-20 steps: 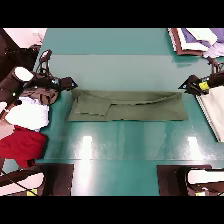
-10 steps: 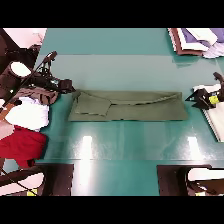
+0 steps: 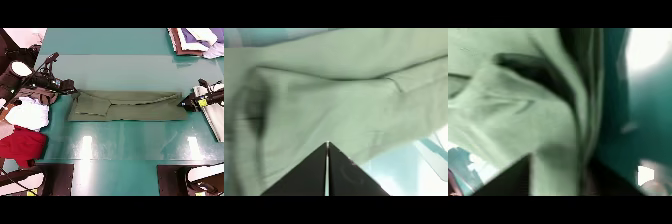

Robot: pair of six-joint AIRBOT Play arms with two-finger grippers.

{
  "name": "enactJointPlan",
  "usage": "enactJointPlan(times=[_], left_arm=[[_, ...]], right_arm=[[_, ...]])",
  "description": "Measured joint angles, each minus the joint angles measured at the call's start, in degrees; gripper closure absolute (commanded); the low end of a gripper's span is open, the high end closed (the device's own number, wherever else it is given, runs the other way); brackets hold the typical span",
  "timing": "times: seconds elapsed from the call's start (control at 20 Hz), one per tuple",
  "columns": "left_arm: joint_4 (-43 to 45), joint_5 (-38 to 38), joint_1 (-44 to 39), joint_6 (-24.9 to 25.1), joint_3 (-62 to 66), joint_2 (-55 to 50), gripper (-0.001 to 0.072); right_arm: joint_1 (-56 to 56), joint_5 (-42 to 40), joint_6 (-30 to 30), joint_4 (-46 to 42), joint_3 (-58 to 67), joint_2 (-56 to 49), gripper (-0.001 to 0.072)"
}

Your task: Fold the shirts.

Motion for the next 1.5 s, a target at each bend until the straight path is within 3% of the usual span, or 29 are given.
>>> enactJointPlan(times=[0.05,0.35,0.6,1.0,1.5], left_arm=[[-0.5,0.3,-1.3,-0.1,0.0,0.0,0.0684],[-2.6,9.0,-10.4,-2.2,1.2,-1.9,0.0684],[-6.0,12.0,-18.4,-3.0,7.6,-12.2,0.0685],[-7.6,11.7,-30.4,-3.2,18.5,-28.2,0.0684],[-6.9,9.4,-33.0,-3.2,21.1,-31.3,0.0685]], right_arm=[[0.3,0.0,-0.2,-0.2,0.0,-0.2,0.0693],[0.9,3.2,-0.3,1.5,0.2,3.7,0.0697],[3.5,4.0,2.9,11.0,0.2,13.7,0.0698],[16.2,1.3,9.5,18.7,11.0,22.4,0.0698],[27.8,-1.7,11.9,19.7,22.7,21.9,0.0698]])
